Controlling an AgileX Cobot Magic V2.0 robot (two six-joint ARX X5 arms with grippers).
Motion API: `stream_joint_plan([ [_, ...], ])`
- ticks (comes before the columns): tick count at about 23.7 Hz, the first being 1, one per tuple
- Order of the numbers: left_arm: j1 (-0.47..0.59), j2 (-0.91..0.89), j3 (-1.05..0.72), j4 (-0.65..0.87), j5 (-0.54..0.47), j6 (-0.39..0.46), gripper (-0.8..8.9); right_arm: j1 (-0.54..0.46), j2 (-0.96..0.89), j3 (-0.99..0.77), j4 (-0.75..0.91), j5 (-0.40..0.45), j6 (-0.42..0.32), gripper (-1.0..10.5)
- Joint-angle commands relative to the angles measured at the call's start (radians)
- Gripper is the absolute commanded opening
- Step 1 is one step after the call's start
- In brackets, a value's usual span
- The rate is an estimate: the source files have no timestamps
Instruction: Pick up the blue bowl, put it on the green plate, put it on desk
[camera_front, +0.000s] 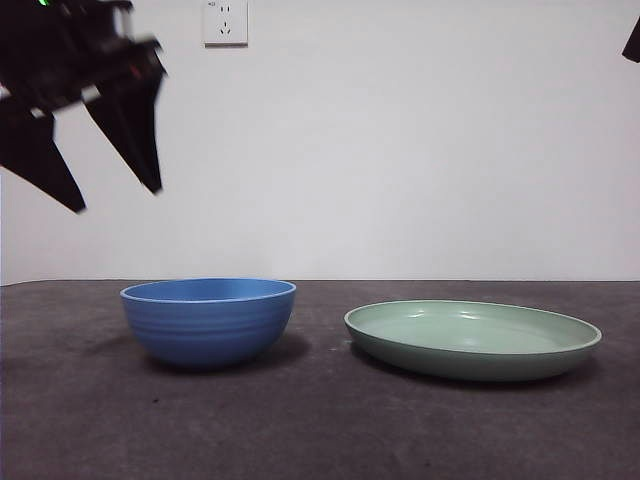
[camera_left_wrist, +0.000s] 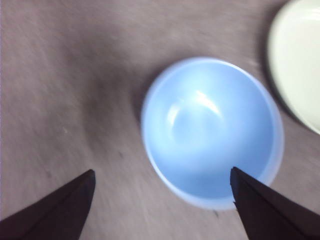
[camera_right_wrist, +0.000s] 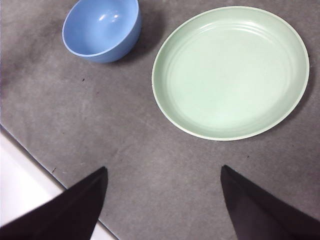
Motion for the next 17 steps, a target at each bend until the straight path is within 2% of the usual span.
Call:
stream_joint_plan([
  [1,-0.006,0.085,0.029,0.044,-0.003,0.002,4.31,0.003,0.008,0.021,0.007,-0.001,0.011,3.6],
  [8,-0.007,0.259,0.029,0.123,-0.030,0.001,4.20,0.002,0.008,0.021,0.014,0.000,0.011,3.6],
  [10,-0.007,0.282,0.029,0.130,-0.030,0.001,3.73,0.002,0.008,0.021,0.014,0.006,0.010,3.6],
  [13,-0.008,0.295,0.029,0.135,-0.030,-0.001,3.69,0.002,0.008,0.021,0.015,0.007,0.010,3.6],
  [17,-0.008,0.297,0.029,0.125,-0.029,-0.006,2.67,0.002,0.008,0.021,0.015,0.007,0.010,3.6],
])
